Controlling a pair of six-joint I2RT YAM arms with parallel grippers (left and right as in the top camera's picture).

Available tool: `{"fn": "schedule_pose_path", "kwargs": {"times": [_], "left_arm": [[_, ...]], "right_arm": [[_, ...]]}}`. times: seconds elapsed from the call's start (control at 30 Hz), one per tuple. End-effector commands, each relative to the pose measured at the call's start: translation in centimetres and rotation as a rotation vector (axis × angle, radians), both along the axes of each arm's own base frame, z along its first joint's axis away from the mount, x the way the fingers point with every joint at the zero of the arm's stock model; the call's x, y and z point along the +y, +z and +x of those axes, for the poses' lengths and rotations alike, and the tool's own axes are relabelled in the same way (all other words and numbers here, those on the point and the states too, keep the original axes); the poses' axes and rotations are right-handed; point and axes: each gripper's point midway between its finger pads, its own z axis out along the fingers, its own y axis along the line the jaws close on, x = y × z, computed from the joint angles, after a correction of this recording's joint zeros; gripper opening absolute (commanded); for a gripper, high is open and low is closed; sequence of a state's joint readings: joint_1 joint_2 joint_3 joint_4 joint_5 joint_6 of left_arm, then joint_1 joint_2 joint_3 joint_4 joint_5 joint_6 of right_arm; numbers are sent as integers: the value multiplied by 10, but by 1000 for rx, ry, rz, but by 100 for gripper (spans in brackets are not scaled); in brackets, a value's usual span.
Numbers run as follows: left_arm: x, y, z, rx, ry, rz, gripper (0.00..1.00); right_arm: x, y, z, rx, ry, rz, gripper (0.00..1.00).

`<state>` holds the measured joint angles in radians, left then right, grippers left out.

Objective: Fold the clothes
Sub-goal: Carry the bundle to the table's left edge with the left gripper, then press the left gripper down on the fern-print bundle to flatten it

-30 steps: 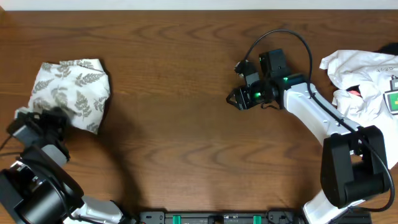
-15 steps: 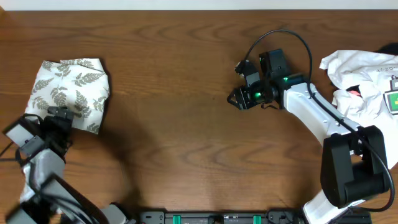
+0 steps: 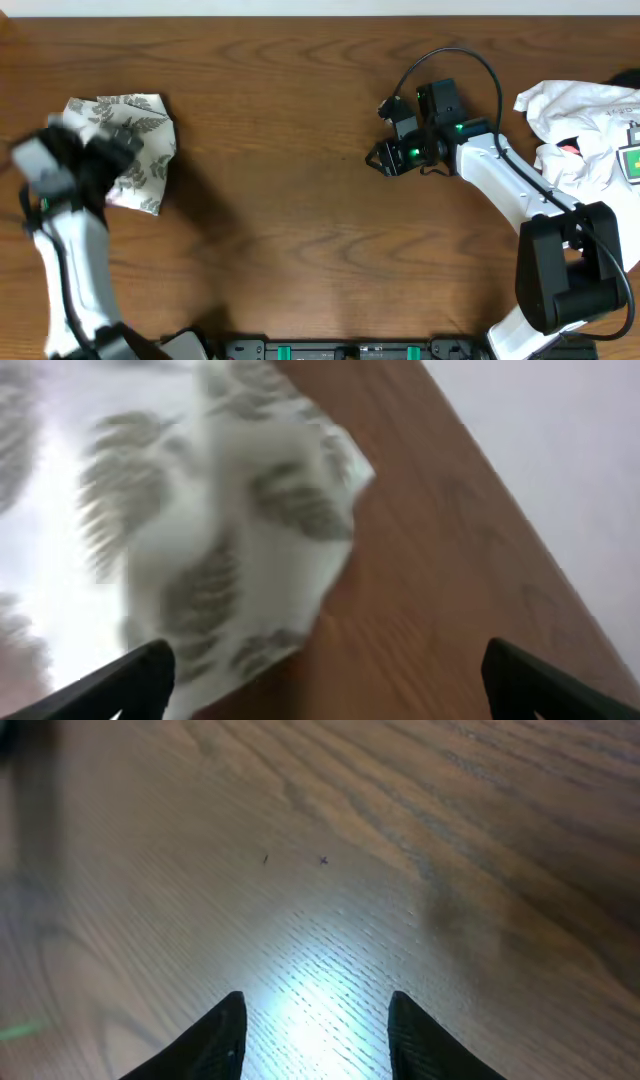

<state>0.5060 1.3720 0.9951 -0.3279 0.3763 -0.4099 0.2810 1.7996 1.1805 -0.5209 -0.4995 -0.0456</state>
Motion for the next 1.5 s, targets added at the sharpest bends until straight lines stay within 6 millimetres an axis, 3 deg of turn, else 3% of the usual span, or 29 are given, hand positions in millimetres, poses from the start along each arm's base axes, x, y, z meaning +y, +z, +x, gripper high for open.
{"fn": "schedule_pose_path", "kwargs": {"times": [0.0, 0.17, 0.37, 0.57, 0.7, 0.83, 0.9, 1.1, 1.3, 1.47], "left_arm": [[7, 15, 35, 48, -67, 120, 98], [18, -1, 83, 124, -97, 92, 98], [24, -39, 131, 157, -196, 149, 98], [20, -84, 156, 165, -230, 166, 98], [13, -114, 160, 199, -249, 149, 98], [-4, -146, 149, 284, -288, 92, 98], [-23, -158, 139, 331, -333, 29, 98], [-75, -172, 97, 495, -469, -106, 98], [-114, -175, 26, 763, -629, -198, 98], [-124, -165, -27, 969, -670, -279, 98]], "right_arm": [[0, -3, -3, 7, 14, -7, 44], [0, -3, -3, 11, 14, -8, 44], [-1, -4, -5, 20, 14, -11, 44], [-1, -4, -6, 23, 14, -11, 44], [-2, -5, -8, 34, 14, -14, 44], [-2, -5, -8, 32, 14, -14, 44], [-2, -5, -8, 33, 14, -14, 44], [-2, -5, -8, 33, 14, -14, 44], [-2, -6, -10, 43, 14, -17, 44], [-2, -6, -10, 43, 14, -17, 44]]}}
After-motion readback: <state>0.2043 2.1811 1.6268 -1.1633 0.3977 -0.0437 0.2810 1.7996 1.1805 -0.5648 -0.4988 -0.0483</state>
